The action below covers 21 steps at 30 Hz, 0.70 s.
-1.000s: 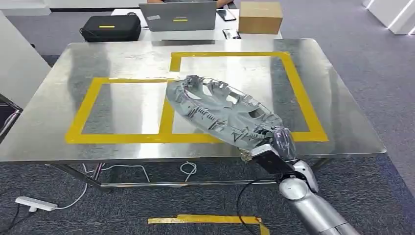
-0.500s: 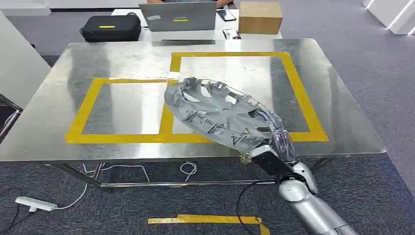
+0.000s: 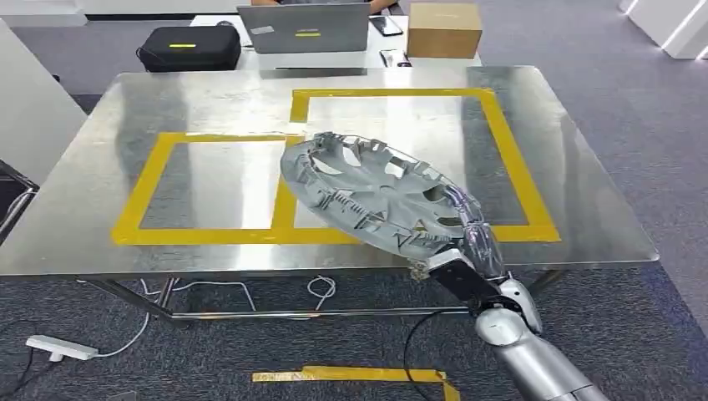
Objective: Take the parts from the cabinet and place them on the table.
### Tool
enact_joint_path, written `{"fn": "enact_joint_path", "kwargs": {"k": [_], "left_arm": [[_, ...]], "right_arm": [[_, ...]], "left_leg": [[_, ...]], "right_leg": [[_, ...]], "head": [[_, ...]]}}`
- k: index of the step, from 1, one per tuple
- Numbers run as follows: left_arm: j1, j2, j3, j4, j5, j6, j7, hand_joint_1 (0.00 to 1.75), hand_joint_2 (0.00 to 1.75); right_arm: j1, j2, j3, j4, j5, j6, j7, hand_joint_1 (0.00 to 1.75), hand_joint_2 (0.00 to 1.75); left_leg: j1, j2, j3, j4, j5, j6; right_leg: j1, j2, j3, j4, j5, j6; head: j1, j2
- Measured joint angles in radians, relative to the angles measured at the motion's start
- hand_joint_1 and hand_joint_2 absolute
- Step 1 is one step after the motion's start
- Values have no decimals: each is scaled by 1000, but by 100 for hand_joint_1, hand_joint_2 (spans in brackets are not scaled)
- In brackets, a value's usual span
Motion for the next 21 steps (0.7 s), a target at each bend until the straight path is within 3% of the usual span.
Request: {"fn": "enact_joint_path", "kwargs": {"k": [21], "left_arm": [[0,0,7,0,-15,0,-3,0,0]], "right_arm": [[5,0,0,0,-24,12,3,0,175]], "left_leg": [[0,0,0,0,0,0]], "right_leg": [[0,0,0,0,0,0]], "head": [[0,0]]}}
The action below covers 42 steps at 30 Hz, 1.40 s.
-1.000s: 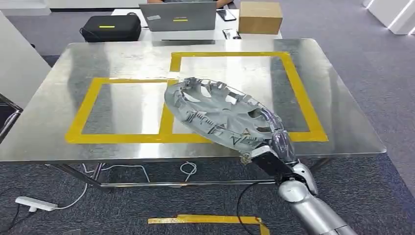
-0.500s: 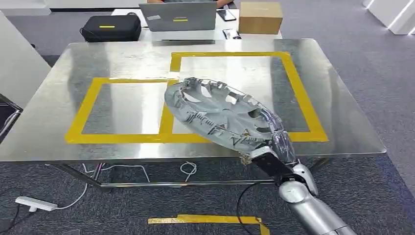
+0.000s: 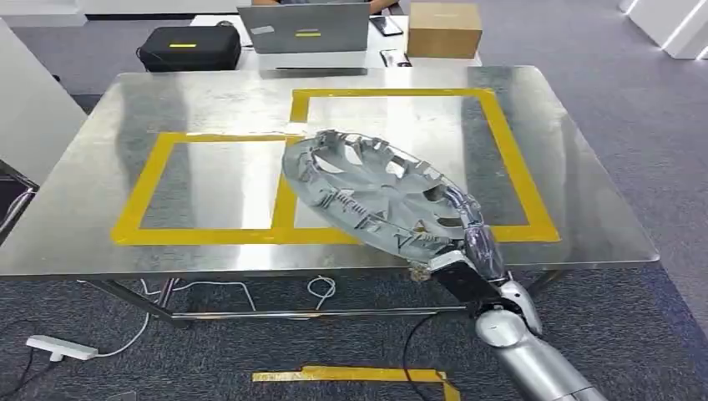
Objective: Take the parts from the cabinet and place them on the table.
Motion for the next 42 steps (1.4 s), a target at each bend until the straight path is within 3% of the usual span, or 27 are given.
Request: {"fn": "enact_joint_path", "kwargs": {"k": [17,42], "left_arm": [[-6,-1,0,0,-27,-3,5,0,0],[-12,-4,0,0,-54,-8,9,0,0]], "right_arm": [[-85,21,-26,68,-64,8,6,0,175],[-177,36,-29,225,-2,-37,18,0,175]], "left_leg": [[0,0,0,0,1,0],[0,0,0,0,1,0]], "right_leg": [[0,0,0,0,1,0],[0,0,0,0,1,0]], "head": [[0,0],[0,0]]}}
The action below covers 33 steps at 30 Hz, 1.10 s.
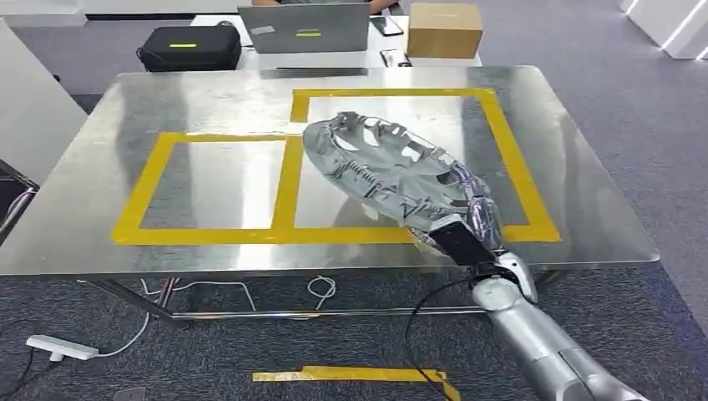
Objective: Take the parts from the cabinet and place them on the table.
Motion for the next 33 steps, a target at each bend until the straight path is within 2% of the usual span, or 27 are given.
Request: {"fn": "enact_joint_path", "kwargs": {"k": [7,22,33], "left_arm": [[0,-1,0,0,-16,3,3,0,0],[-14,0,-3,0,-36,0,15,0,0],[-26,4,-8,0,-49,-7,17,0,0]], "right_arm": [[-29,5,-12,43,-18,-23,4,0,175],[-130,5,-20,188,57,4,2,0,175],[-188,13,-12,236,96,3,-8,0,175]], "left_leg": [[0,0,0,0,0,0],[0,0,0,0,1,0],[0,0,0,0,1,0]], "right_leg": [[0,0,0,0,0,0],[0,0,0,0,1,0],[0,0,0,0,1,0]], "head": [[0,0],[0,0],[0,0]]}}
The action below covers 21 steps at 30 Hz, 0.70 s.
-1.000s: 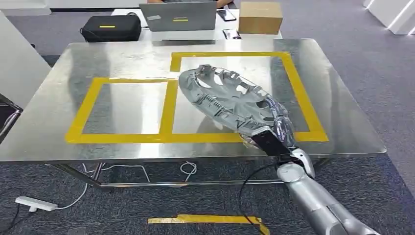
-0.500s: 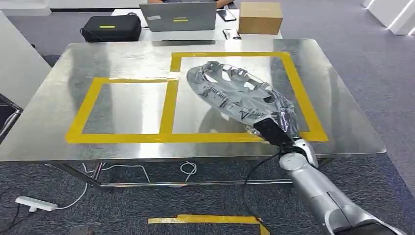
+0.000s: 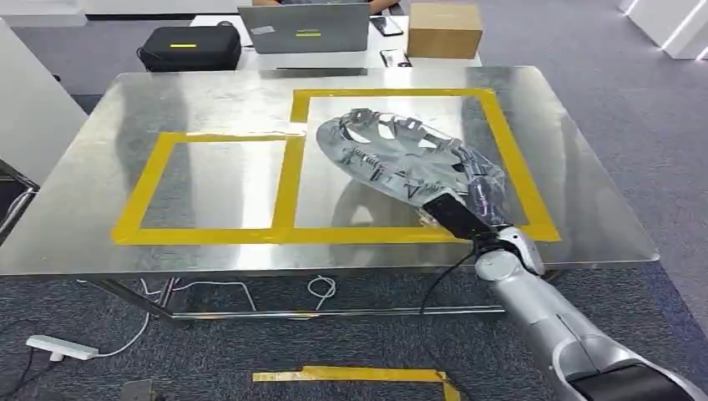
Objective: Take the parts from the cabinet and place them on the table.
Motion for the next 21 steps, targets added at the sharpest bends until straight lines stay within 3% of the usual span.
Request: {"fn": "enact_joint_path", "kwargs": {"k": [21], "left_arm": [[-2,0,-1,0,6,3,-2,0,0]], "right_arm": [[34,3,34,13,8,-42,-68,0,175]], "left_leg": [[0,0,-1,0,0,0]], "right_leg": [[0,0,-1,0,-1,0]], "head": [[0,0]]}}
